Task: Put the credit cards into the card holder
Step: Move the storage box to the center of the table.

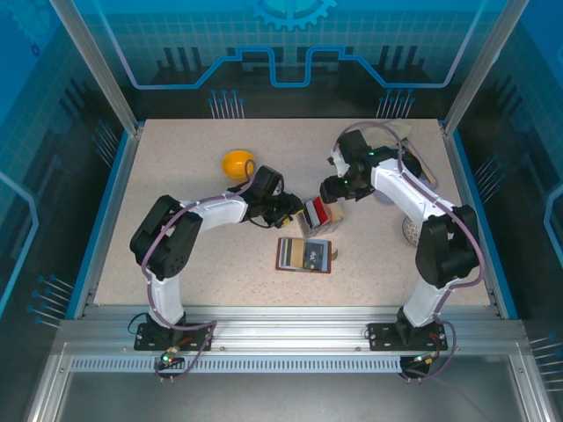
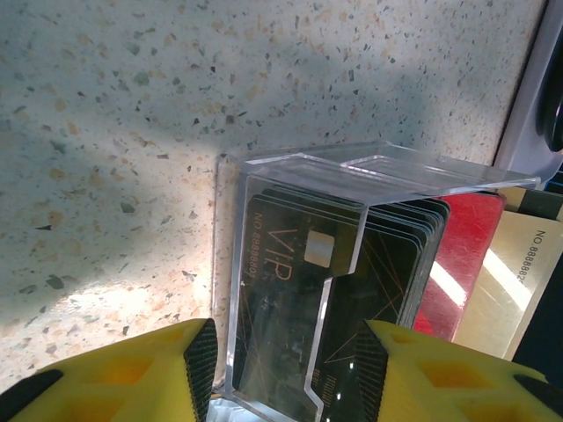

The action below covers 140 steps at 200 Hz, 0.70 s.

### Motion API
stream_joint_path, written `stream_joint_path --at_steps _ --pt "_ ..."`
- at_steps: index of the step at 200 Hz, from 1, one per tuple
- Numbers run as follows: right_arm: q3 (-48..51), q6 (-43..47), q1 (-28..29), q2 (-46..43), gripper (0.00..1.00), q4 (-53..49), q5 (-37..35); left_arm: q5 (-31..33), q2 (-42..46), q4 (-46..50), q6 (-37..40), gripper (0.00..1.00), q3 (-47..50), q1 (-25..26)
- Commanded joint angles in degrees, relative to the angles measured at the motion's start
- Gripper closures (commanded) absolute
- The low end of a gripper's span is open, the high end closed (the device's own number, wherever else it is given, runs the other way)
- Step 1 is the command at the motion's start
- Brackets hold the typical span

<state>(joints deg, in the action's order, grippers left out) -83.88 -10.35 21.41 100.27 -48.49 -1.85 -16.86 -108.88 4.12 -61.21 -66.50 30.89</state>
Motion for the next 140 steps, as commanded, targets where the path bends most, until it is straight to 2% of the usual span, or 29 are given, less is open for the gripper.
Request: stream_joint_path --at_steps 1,33,67,140 --pt "-2.6 2.1 1.5 2.4 0.32 -3.3 -6.1 -1.9 -0.9 -1.0 -0.4 0.52 -0.9 -0.2" --pt "-3.0 1.7 2.4 3.9 0.34 -3.4 -6.5 -1.2 -2.1 0.8 0.0 0.57 -1.7 -0.2" --pt "-3.4 1.6 2.5 5.2 0.34 -3.9 -6.1 -3.6 -4.0 -3.3 -1.1 0.54 -1.5 -0.2" --pt "-3.3 0.3 2.9 3.8 0.33 -5.3 -8.4 -3.0 -2.7 -2.4 -0.7 0.51 0.0 -0.1"
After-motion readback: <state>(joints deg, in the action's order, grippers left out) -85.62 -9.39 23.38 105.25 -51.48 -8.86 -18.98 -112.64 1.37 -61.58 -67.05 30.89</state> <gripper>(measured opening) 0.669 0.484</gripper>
